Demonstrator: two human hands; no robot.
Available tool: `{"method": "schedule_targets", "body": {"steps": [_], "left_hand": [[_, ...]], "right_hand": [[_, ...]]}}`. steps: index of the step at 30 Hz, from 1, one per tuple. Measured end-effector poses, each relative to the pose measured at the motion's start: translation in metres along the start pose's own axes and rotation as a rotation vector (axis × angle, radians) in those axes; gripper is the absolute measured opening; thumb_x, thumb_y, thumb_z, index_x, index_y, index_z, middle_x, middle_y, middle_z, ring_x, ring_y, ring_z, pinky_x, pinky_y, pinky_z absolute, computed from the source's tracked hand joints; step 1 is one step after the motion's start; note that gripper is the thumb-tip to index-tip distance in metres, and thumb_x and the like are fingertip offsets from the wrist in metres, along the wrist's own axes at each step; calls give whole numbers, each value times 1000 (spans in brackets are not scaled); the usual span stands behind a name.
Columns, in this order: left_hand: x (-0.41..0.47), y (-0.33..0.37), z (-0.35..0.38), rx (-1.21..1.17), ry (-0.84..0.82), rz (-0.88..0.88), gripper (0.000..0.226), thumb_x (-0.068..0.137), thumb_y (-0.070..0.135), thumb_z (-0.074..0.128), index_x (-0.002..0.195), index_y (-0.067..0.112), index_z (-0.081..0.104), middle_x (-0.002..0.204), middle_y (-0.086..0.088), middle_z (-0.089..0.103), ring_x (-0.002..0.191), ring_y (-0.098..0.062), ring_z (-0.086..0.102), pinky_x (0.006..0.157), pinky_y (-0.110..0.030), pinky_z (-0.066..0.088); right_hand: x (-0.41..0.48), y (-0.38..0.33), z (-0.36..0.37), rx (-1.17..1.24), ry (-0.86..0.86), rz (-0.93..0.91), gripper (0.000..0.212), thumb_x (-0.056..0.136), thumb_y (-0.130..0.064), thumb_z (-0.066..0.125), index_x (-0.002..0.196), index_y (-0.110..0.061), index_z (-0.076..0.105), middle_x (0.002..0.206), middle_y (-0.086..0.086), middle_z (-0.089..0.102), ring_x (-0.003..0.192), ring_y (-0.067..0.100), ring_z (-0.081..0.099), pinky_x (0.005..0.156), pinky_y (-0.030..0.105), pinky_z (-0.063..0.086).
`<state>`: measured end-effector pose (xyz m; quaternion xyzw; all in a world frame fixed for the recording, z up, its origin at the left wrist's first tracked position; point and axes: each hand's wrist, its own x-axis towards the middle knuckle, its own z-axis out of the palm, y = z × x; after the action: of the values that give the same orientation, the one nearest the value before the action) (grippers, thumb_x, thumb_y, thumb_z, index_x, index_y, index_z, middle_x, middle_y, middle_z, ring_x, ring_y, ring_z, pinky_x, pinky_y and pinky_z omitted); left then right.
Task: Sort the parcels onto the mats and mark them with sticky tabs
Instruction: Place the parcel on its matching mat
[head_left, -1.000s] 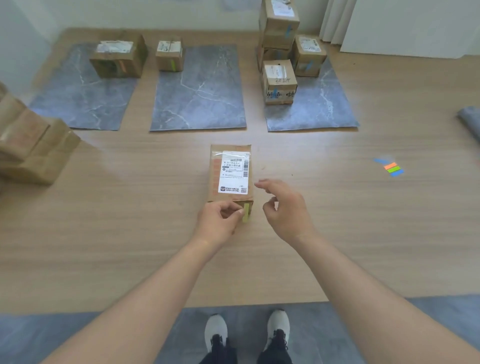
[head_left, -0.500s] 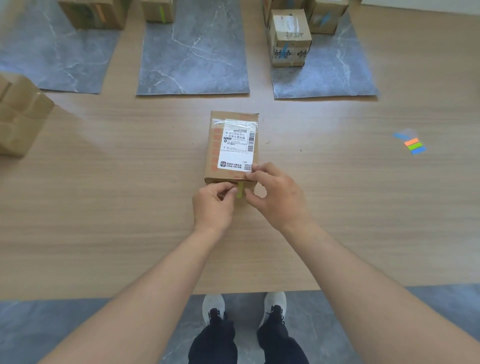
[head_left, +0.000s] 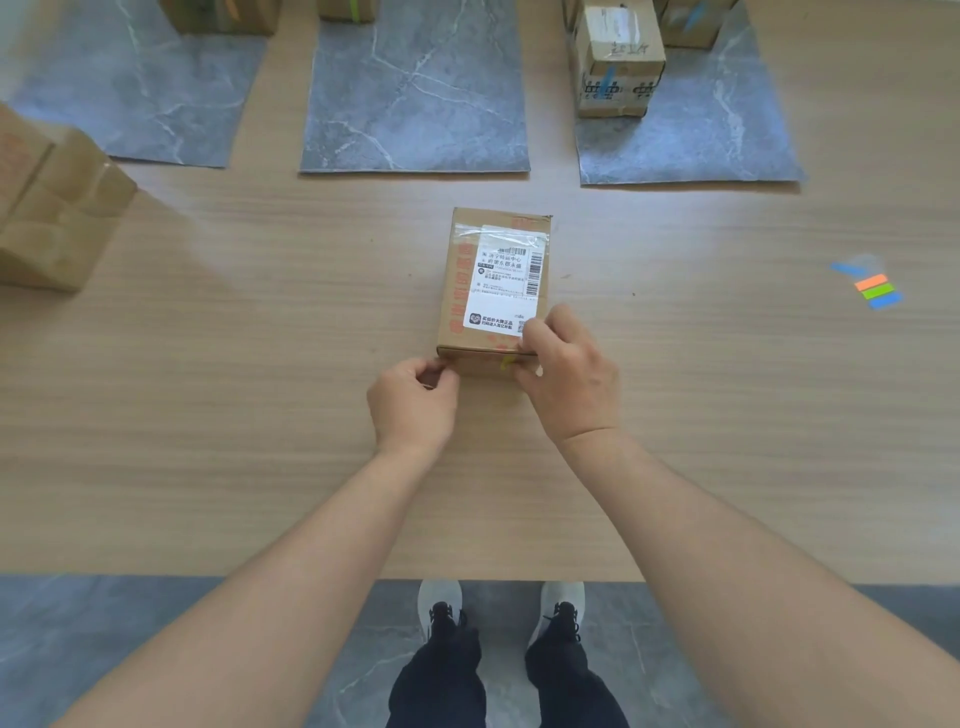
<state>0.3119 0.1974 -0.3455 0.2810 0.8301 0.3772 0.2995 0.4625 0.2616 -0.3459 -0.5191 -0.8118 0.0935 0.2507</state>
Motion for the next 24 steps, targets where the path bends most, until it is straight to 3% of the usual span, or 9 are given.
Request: {"method": "schedule_targets", "body": {"steps": [2, 4, 6, 8, 9, 11, 14, 19, 24], "left_hand": [[10, -3, -13, -66, 35, -51, 11, 83, 31, 62, 77, 27, 71, 70, 8, 70, 70, -17, 70, 75, -36, 58], [17, 2, -24, -229, 15, -93, 18, 81, 37, 54, 87, 33, 70, 84, 8, 73, 81, -18, 72, 80, -43, 60], [21, 16, -28, -389, -74, -132, 27, 93, 31, 48, 111, 31, 69, 107, 4, 71, 102, -15, 67, 93, -42, 57], [22, 30, -27, -502, -171, -181, 36, 101, 29, 42, 128, 22, 64, 129, 1, 64, 122, -15, 57, 105, -38, 48], [21, 37, -27, -550, -219, -212, 37, 103, 30, 38, 128, 20, 63, 130, 3, 63, 124, -14, 56, 104, -33, 46], [18, 45, -25, -617, -327, -256, 40, 104, 31, 29, 123, 22, 63, 114, 10, 68, 109, -8, 61, 90, -23, 46], [14, 50, -24, -641, -403, -272, 47, 105, 35, 21, 124, 22, 63, 98, 16, 70, 93, -3, 61, 80, -21, 43], [11, 68, -48, -609, -398, -205, 48, 104, 38, 22, 104, 26, 69, 82, 20, 75, 95, -9, 63, 88, -27, 47], [-1, 114, -94, -593, -380, -85, 48, 104, 38, 24, 105, 24, 70, 96, 14, 74, 94, -11, 65, 85, -27, 50]], "right_hand": [[-4, -1, 6, -33, 41, -12, 34, 62, -1, 79, 80, -11, 53, 85, 3, 52, 66, 27, 50, 41, 30, 40], [-6, -1, 8, -45, 78, -16, 34, 61, 0, 80, 80, -10, 54, 85, 4, 53, 66, 28, 50, 44, 32, 41], [-5, -1, 6, 29, 66, 0, 32, 67, -14, 86, 81, -11, 57, 88, 3, 55, 70, 26, 53, 55, 35, 46], [-4, -6, -3, 259, 56, 106, 28, 82, -35, 82, 87, -16, 62, 95, -2, 56, 78, 19, 59, 68, 33, 48], [-3, -10, -7, 411, 72, 226, 22, 89, -38, 76, 94, -19, 64, 101, -5, 57, 83, 14, 61, 72, 30, 49], [-1, -19, -12, 692, 92, 553, 16, 100, -36, 60, 110, -24, 65, 113, -10, 61, 93, 5, 62, 78, 23, 49], [7, -31, -17, 861, -19, 841, 30, 103, -35, 44, 103, -23, 71, 103, -9, 73, 91, 8, 63, 78, 26, 47], [22, -55, -45, 888, -12, 838, 44, 89, -40, 37, 97, -24, 76, 95, -9, 77, 88, 10, 66, 84, 34, 54], [44, -91, -89, 878, 22, 767, 39, 96, -37, 39, 98, -25, 76, 95, -11, 76, 96, 12, 68, 85, 32, 53]]}}
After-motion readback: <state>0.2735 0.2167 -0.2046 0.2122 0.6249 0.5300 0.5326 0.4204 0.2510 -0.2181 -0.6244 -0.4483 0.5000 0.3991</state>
